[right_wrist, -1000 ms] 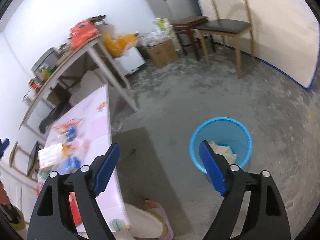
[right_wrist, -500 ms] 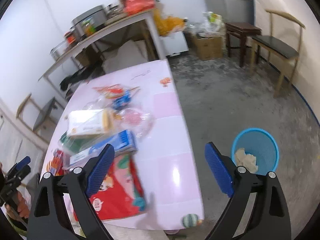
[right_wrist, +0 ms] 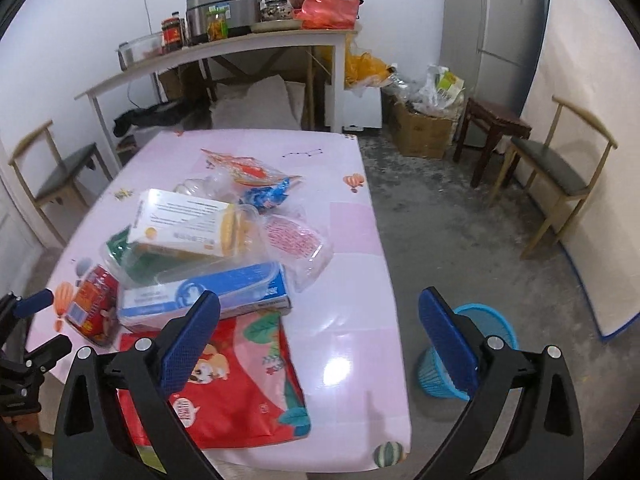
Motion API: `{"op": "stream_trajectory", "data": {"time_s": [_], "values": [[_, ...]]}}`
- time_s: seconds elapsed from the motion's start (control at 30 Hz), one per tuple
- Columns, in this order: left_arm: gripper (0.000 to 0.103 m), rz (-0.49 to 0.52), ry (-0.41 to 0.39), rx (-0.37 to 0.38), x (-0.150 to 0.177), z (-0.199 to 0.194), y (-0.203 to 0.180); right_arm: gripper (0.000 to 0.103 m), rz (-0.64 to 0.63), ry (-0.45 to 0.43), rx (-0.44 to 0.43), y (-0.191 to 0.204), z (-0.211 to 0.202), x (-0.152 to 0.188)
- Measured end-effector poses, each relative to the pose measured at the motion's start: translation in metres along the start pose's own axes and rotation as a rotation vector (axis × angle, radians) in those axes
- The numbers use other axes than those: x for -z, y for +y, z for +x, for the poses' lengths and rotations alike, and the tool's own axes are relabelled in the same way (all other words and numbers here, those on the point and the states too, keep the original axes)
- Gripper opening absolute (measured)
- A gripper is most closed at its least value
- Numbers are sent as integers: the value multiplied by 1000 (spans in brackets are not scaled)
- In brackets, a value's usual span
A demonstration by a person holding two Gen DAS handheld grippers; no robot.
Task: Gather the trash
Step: 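Move both open tools back toward the table items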
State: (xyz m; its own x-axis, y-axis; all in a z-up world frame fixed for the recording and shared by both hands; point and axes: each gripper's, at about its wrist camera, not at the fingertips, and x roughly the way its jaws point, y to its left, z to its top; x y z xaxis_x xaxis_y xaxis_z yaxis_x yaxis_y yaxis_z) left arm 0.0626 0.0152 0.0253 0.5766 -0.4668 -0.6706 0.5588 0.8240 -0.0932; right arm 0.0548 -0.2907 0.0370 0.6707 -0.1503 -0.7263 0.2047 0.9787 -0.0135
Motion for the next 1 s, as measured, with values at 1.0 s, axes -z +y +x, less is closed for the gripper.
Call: {"op": "stream_trajectory", "data": {"time_s": [1.0], "values": [[76, -88, -2, 72, -2, 24, 14, 96, 227, 26, -188, -11, 7, -3]]}}
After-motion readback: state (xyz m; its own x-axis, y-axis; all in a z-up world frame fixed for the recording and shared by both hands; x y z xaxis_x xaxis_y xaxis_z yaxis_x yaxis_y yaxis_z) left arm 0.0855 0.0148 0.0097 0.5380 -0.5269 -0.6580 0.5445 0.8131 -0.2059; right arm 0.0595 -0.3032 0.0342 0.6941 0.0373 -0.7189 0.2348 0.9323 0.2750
